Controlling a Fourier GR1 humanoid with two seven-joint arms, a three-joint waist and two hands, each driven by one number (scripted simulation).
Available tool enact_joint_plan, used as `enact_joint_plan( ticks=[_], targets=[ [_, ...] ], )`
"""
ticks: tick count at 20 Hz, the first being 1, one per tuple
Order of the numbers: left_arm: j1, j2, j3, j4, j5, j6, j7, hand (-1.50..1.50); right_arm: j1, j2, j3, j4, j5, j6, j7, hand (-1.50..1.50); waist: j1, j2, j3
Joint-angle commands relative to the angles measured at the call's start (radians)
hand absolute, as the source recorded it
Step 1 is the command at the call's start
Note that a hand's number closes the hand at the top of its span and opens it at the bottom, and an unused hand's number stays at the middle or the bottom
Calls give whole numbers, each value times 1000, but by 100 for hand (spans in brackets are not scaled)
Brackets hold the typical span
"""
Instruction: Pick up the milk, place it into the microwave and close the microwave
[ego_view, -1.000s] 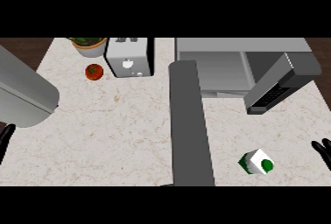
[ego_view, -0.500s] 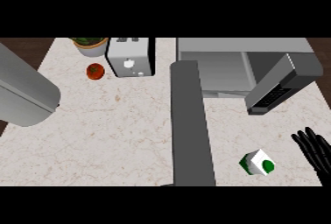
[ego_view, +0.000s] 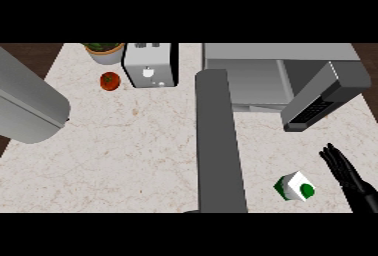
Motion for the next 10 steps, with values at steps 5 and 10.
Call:
enact_joint_plan(
  ticks=[5,10],
  targets=[
    [79,-17,59,-61,130,-86,-5,-150,-110,-15,35,413,167,-113,-280,-150,10,0,1],
    [72,-37,97,6,123,-137,-37,-150,-179,-80,31,619,216,-181,-423,-150,2,1,0]
  ],
)
